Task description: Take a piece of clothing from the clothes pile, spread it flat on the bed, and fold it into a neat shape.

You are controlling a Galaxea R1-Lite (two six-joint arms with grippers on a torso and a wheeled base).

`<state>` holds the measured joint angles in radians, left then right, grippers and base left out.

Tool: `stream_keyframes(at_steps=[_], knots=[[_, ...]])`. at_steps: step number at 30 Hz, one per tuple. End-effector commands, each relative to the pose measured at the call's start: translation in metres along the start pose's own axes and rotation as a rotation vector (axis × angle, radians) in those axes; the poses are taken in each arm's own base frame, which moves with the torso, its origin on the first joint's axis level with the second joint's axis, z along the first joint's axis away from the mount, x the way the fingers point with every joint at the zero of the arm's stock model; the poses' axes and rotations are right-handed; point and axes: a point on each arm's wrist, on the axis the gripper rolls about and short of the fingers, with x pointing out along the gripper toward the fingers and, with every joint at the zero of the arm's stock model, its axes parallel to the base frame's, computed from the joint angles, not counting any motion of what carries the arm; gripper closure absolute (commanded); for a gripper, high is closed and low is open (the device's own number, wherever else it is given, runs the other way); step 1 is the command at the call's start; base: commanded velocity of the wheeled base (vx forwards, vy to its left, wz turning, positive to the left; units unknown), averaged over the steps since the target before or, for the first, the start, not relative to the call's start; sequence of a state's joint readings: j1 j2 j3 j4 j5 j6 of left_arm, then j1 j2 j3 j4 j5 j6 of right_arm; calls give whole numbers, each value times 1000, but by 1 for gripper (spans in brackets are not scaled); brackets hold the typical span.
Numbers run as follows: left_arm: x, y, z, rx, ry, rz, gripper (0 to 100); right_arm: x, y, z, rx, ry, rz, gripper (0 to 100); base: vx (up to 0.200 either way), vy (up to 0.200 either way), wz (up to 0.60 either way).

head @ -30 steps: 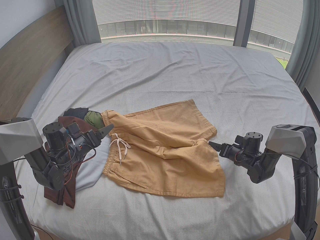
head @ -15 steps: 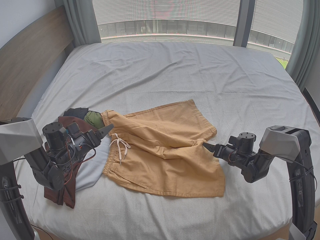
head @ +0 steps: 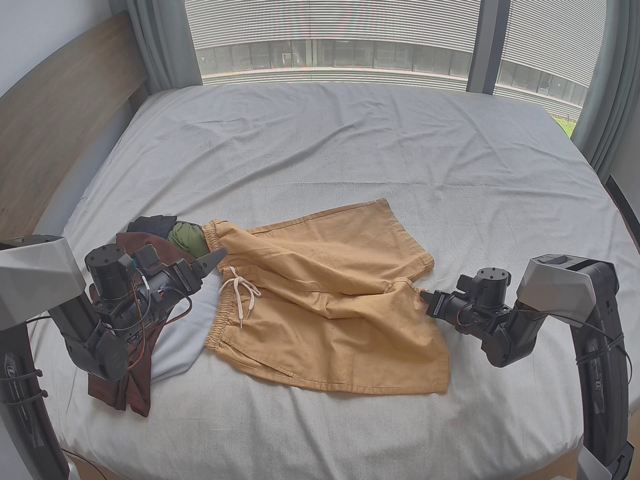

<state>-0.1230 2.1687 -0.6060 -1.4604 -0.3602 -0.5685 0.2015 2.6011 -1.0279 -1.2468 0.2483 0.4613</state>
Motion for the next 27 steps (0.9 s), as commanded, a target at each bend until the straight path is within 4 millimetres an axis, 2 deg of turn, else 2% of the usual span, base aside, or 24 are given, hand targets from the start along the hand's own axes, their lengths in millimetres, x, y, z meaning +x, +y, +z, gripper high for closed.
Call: stream_keyframes(at_steps=[1, 3, 4, 7, 16, 21, 22, 27], knots=[[0, 0, 0, 1, -3, -2, 0, -4, -4, 4, 2, -9, -14, 100, 0, 0, 0], [0, 0, 0, 0, -2, -1, 0, -6, -6, 7, 2, -16, -19, 100, 0, 0, 0], [0, 0, 0, 0, -2, -1, 0, -10, -4, 18, -2, -40, -18, 100, 0, 0, 0], [0, 0, 0, 0, -2, -1, 0, -15, -6, 30, 0, -61, -28, 100, 0, 0, 0], [0, 4, -4, -6, 11, 16, 0, -13, -8, 27, -1, -64, -28, 100, 0, 0, 0], [-7, 8, -3, -13, 18, 40, 0, -13, -7, 27, -3, -67, -25, 100, 0, 0, 0], [-10, 9, -3, -16, 21, 48, 0, -14, -7, 30, -9, -81, -22, 0, 0, 0, 0], [-32, 11, -13, -21, 72, 96, 0, -23, -4, 37, -22, -135, -7, 0, 0, 0, 0]])
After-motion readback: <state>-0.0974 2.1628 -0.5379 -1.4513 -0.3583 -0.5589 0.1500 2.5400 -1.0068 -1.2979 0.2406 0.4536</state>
